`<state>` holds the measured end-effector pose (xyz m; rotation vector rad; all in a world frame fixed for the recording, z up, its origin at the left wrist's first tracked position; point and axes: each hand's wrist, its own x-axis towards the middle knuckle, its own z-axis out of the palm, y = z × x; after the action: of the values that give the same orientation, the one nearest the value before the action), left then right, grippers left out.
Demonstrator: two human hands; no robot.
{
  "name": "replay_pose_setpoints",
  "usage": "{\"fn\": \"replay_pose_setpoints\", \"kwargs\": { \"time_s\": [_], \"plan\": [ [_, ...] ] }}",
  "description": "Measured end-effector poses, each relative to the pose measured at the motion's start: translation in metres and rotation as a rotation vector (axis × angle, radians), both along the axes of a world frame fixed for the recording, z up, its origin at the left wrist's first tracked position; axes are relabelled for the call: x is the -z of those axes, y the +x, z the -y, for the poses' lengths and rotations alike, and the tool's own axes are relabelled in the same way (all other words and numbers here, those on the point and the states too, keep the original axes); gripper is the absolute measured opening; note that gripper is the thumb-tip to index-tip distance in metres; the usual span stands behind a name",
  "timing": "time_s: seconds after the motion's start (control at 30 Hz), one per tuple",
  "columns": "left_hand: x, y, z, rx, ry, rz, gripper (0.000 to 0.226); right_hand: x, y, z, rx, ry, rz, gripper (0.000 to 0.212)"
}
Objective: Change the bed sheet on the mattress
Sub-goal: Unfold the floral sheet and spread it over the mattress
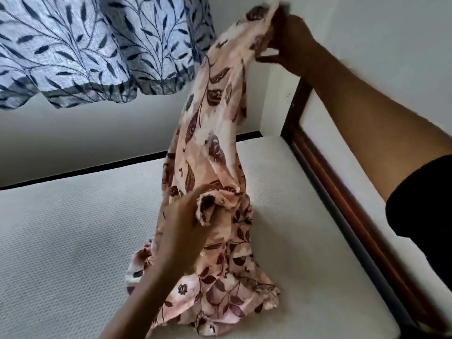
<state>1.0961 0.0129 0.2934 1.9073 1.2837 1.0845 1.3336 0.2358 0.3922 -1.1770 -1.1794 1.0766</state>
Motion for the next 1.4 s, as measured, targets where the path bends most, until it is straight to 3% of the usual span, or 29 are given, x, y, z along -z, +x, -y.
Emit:
{"fn": "replay_pose_setpoints", "kwargs": {
  "time_s": [0.07,0.2,0.33,0.47,0.57,0.73,0.83,0.9,0.97,1.03,1.1,1.17,1.27,1.33,1.4],
  "plan": [
    [0.040,0.019,0.015,0.095,-0.011,-0.180,0.038,0.049,0.039,0.026,0.059,-0.127,0.213,0.015],
    [0.123,0.074,0.052,0.243,-0.275,-0.387,0.055,0.170,0.128,0.075,-0.063,-0.347,1.041,0.019],
    [0.192,0.130,0.090,0.349,-0.391,-0.470,0.055,0.259,0.181,0.115,0.059,-0.487,1.205,0.035],
    [0.269,0.202,0.126,0.372,-0.530,-0.472,0.038,0.351,0.196,0.179,0.150,-0.566,1.012,0.029],
    [0.317,0.257,0.146,0.357,-0.613,-0.460,0.041,0.403,0.191,0.244,0.226,-0.668,0.719,0.025],
    [0.358,0.330,0.169,0.443,-0.730,-0.483,0.057,0.448,0.201,0.352,0.378,-0.983,0.326,0.056],
    [0.370,0.359,0.174,0.526,-0.815,-0.417,0.059,0.463,0.213,0.395,0.435,-1.211,0.116,0.045],
    [0.378,0.368,0.174,0.608,-0.994,-0.311,0.053,0.471,0.219,0.415,0.518,-1.265,0.020,0.038],
    [0.389,0.368,0.176,0.653,-1.046,-0.329,0.070,0.478,0.224,0.425,0.614,-1.253,-0.063,0.016],
    [0.400,0.358,0.180,0.695,-0.904,-0.570,0.088,0.487,0.230,0.431,0.741,-1.201,-0.114,0.008],
    [0.400,0.347,0.181,0.670,-0.677,-0.764,0.089,0.498,0.235,0.439,0.832,-1.126,-0.026,0.015],
    [0.397,0.339,0.179,0.630,-0.453,-0.836,0.089,0.505,0.233,0.445,0.866,-1.088,0.108,0.022],
    [0.411,0.333,0.178,0.600,-0.299,-0.922,0.089,0.506,0.227,0.456,0.828,-1.052,0.221,0.007],
    [0.417,0.331,0.178,0.582,-0.276,-0.940,0.082,0.509,0.218,0.459,0.740,-1.098,0.233,0.032],
    [0.417,0.330,0.176,0.598,-0.259,-0.929,0.075,0.514,0.205,0.459,0.658,-1.143,0.237,0.041]
  ]
}}
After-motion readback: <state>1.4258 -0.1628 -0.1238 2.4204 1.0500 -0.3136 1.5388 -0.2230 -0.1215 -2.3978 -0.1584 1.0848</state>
